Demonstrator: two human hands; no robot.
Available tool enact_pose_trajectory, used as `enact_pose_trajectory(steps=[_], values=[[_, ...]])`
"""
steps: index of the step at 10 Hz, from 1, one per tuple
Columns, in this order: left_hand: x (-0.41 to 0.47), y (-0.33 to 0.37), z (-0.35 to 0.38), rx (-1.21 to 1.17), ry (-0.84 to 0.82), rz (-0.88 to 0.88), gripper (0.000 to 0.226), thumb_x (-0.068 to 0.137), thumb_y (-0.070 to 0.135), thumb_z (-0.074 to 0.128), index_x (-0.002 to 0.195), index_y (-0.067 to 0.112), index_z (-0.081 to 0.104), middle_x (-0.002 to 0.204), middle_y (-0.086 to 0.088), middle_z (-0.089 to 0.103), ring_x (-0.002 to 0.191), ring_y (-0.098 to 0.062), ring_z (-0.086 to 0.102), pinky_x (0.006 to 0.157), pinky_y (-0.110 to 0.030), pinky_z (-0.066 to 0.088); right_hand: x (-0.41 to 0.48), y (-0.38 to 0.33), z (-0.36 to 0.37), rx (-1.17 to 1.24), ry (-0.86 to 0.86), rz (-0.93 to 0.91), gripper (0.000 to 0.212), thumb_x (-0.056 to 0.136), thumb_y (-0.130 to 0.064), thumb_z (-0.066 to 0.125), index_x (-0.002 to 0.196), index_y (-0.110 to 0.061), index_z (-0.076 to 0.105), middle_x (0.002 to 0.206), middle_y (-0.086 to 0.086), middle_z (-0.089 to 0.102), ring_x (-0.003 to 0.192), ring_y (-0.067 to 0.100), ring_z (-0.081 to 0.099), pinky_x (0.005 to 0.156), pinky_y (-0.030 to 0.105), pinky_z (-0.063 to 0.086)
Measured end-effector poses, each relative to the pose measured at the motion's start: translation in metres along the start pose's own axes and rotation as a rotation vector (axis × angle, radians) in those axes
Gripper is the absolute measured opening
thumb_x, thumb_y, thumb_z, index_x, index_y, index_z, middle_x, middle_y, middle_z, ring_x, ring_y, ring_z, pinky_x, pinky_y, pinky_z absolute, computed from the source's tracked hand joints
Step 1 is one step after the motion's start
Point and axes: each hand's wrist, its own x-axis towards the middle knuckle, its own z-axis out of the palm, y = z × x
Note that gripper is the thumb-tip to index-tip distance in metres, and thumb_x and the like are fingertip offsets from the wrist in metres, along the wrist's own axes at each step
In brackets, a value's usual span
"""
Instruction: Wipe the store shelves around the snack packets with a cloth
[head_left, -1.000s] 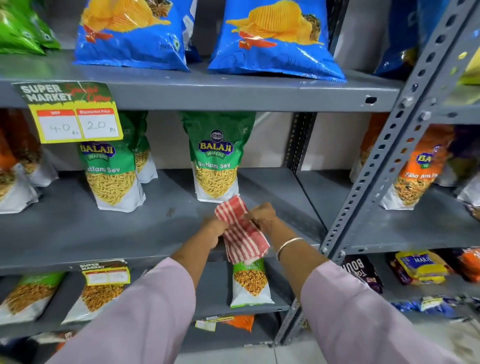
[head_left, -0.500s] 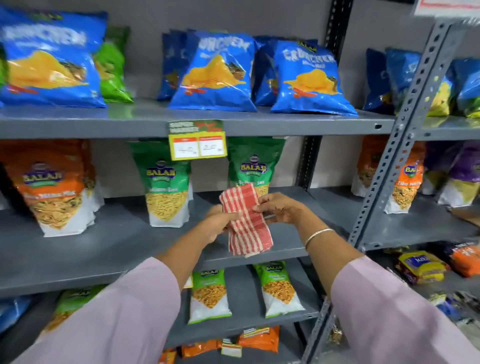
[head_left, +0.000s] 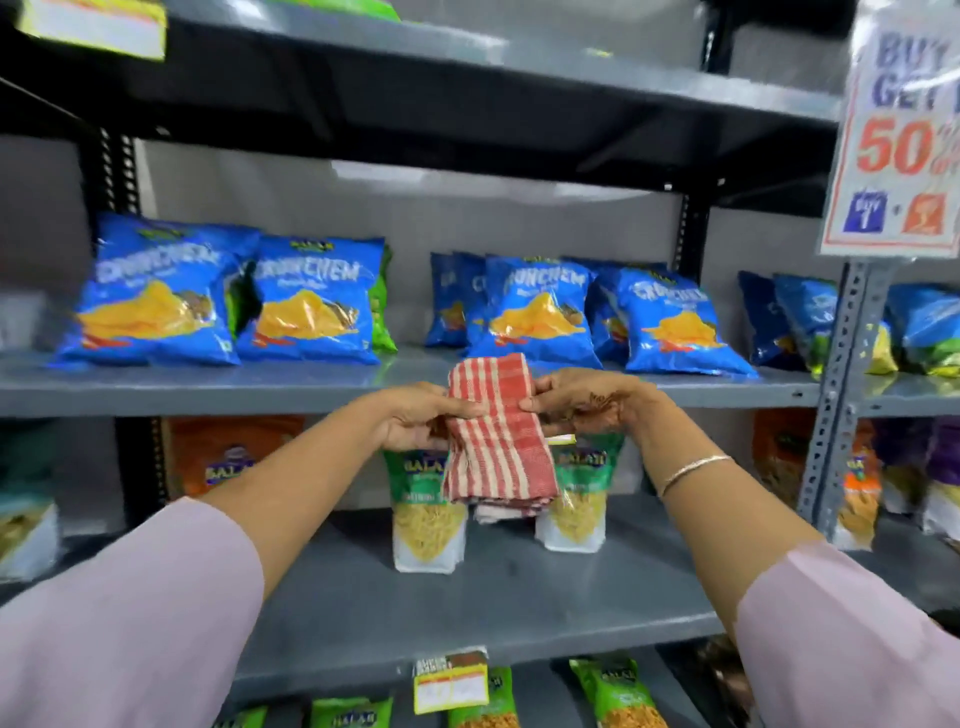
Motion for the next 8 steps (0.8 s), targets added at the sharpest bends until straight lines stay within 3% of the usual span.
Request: enact_pose_trajectory(steps=[1,2,3,4,5,6,7,8], values=[[-0.003,0.028,-0.019,-0.035,0.138,0.032,0.002,0.090,0.009,0.060,0.090,0.011,0.060,0.087,-0.002,0.066,0.077,-0.010,0.062,0.074,-0.026,0.051,0.022,-0.035,0.008,0.029,0.114,-0.021,0.012,0.094,-0.002,0.052,0.092,-0.006,0.064,0.083,0.000,0.074,0.074,0.008,0.070,0.072,0.021,0.059],[0.005,0.048,-0.038,-0.100,0.280,0.032,0.012,0.091,0.005,0.059,0.080,0.007,0.055,0.060,-0.002,0.068,0.053,-0.009,0.064,0.063,-0.024,0.052,0.048,-0.065,0.018,0.013,0.247,-0.054,0.010,0.091,0.001,0.057,0.083,-0.001,0.061,0.084,0.010,0.066,0.074,0.016,0.065,0.060,0.023,0.060],[0.028,0.056,-0.058,-0.131,0.393,0.017,0.011,0.091,-0.003,0.056,0.080,-0.001,0.053,0.064,-0.009,0.064,0.057,-0.017,0.061,0.086,-0.031,0.048,0.081,-0.077,0.022,-0.011,0.348,-0.084,0.015,0.086,0.008,0.060,0.073,0.000,0.059,0.058,0.010,0.069,0.052,0.017,0.067,0.047,0.023,0.059],[0.061,0.051,-0.077,-0.078,0.571,0.032,0.043,0.082,-0.004,0.068,0.120,-0.011,0.049,0.094,-0.017,0.062,0.079,-0.023,0.058,0.086,-0.036,0.048,0.113,-0.074,0.021,-0.101,0.473,-0.082,0.027,0.082,0.012,0.064,0.064,-0.004,0.052,0.050,0.009,0.062,0.042,0.016,0.063,0.044,0.027,0.056],[0.078,0.042,-0.078,0.051,0.712,0.056,0.066,0.079,0.003,0.073,0.132,-0.010,0.036,0.116,-0.018,0.055,0.102,-0.022,0.052,0.084,-0.033,0.043,0.148,-0.060,0.015,-0.197,0.621,-0.083,0.027,0.074,0.005,0.075,0.070,-0.003,0.050,0.065,0.016,0.062,0.040,0.016,0.064,0.046,0.032,0.059],[0.083,0.032,-0.073,0.395,0.833,-0.018,0.057,0.082,0.018,0.073,0.127,-0.006,0.046,0.129,-0.019,0.054,0.118,-0.030,0.052,0.094,-0.036,0.043,0.160,-0.052,0.019,-0.551,0.722,-0.039,0.029,0.072,-0.011,0.079,0.072,-0.005,0.050,0.090,0.019,0.058,0.073,0.024,0.059,0.065,0.037,0.054],[0.086,0.025,-0.081,0.703,0.827,-0.081,0.043,0.085,0.034,0.067,0.115,0.005,0.056,0.123,-0.012,0.059,0.114,-0.030,0.054,0.094,-0.038,0.046,0.160,-0.046,0.024,-0.782,0.756,-0.047,0.018,0.086,-0.011,0.062,0.098,0.002,0.059,0.116,0.024,0.063,0.109,0.033,0.060,0.086,0.038,0.050],[0.081,0.028,-0.082,0.930,0.883,-0.080,0.056,0.084,0.050,0.062,0.120,0.008,0.054,0.129,-0.012,0.054,0.121,-0.031,0.046,0.097,-0.039,0.040,0.151,-0.062,0.029,-0.670,0.823,-0.174,0.008,0.086,-0.006,0.060,0.082,0.001,0.057,0.117,0.022,0.065,0.106,0.033,0.063,0.091,0.041,0.051]])
